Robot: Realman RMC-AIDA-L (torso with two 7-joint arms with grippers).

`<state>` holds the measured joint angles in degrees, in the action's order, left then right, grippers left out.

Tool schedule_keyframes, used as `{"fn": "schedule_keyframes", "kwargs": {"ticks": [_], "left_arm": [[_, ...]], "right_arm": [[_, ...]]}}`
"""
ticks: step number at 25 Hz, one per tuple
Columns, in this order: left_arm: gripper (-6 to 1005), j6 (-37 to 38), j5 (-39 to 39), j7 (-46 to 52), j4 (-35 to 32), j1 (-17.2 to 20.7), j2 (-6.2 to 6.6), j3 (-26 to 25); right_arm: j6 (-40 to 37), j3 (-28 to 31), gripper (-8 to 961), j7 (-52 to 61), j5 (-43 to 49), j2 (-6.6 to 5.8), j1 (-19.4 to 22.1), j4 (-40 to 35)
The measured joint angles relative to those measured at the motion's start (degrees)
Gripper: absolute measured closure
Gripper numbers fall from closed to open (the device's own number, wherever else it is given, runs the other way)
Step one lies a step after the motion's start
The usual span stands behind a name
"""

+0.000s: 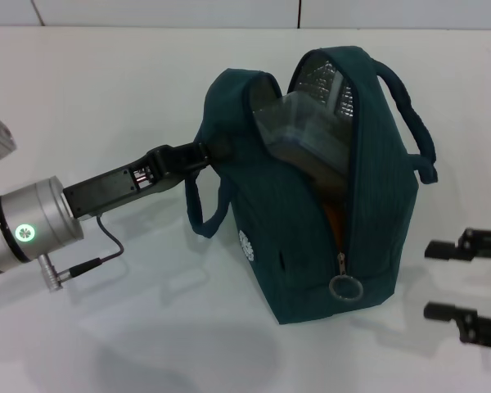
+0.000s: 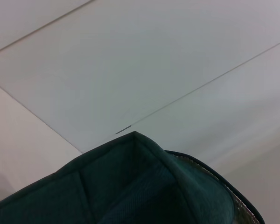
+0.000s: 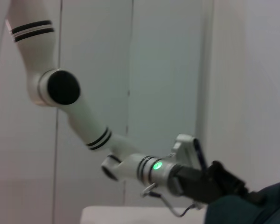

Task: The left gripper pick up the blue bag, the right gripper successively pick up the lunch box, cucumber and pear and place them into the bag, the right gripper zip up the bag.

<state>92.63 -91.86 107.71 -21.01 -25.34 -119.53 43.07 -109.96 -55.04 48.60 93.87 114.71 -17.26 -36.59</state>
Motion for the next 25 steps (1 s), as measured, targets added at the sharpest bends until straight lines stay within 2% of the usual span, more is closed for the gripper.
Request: {"fn": "schedule_keyframes", "kwargs": {"ticks": [9, 17, 25], "left_arm": [[949, 0.00, 0.02, 0.07, 0.00, -0.37, 0.00, -0.04], [949, 0.00, 0.02, 0.12, 0.00, -0.42, -0.07, -0.09], [949, -0.05, 0.31, 0.00, 0.00, -0.49, -0.09, -0.09]], "right_arm": [[2.43, -0.44, 421, 0.35, 4.80, 0.08, -0.92, 3.37], [6.33, -1.13, 421, 0.42, 5.36, 0.47, -3.71, 8.77], [9.16, -3.06, 421, 0.30, 4.97, 0.66, -4.35, 9.84]]}}
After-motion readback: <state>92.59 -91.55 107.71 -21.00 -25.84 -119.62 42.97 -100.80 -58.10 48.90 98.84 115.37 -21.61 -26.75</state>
